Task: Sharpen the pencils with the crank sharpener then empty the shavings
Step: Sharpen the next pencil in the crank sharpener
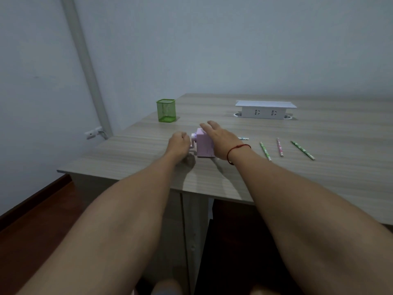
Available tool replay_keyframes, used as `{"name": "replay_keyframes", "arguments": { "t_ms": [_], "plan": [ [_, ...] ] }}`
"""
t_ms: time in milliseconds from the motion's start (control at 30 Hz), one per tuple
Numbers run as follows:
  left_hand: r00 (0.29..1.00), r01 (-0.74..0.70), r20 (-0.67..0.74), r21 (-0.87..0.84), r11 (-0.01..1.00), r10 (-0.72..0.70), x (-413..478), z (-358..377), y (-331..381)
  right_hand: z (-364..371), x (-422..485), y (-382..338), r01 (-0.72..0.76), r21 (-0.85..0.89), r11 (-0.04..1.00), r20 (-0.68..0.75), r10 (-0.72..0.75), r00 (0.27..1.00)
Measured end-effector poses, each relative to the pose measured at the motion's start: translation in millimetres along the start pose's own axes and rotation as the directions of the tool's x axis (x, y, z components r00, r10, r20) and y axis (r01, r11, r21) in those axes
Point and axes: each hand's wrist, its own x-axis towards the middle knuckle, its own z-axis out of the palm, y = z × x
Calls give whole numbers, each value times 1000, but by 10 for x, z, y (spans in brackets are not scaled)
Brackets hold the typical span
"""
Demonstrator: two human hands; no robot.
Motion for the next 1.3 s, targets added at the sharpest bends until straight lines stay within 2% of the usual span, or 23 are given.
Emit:
{"name": "replay_keyframes", "arguments": {
  "t_ms": [100,200,367,500,700,833,900,1067,1200,1300],
  "plan": [
    [980,-132,175,239,962,91,-31,-4,-195,9,33,-85,-8,-19,1000,86,10,996],
    [970,-208,195,342,916,148,-47,-31,-193,-19,50,-179,-62,4,998,121,61,991],
    [957,-267,225,431,862,184,-22,-64,-178,72,125,-266,-137,-75,988,75,142,987],
    [945,-297,269,478,827,184,-12,-96,-185,150,126,-245,-136,-62,989,-28,134,991],
    [934,-303,323,482,822,154,33,-132,-204,235,157,-213,-128,-34,991,-20,127,992],
    [896,-391,413,555,734,165,76,-166,-168,194,160,-208,-123,-32,992,11,124,992],
    [871,-457,452,601,655,193,116,-200,-109,178,165,-211,-118,-35,992,41,120,992],
    [824,-565,451,691,451,342,344,-285,21,177,169,-185,-102,-72,992,29,104,994],
    [794,-590,393,683,430,464,447,-411,258,200,239,-205,-144,-102,984,-24,142,990],
    [793,-577,308,656,487,526,287,-411,247,212,280,-226,-156,-132,979,-21,154,988]
  ]
}}
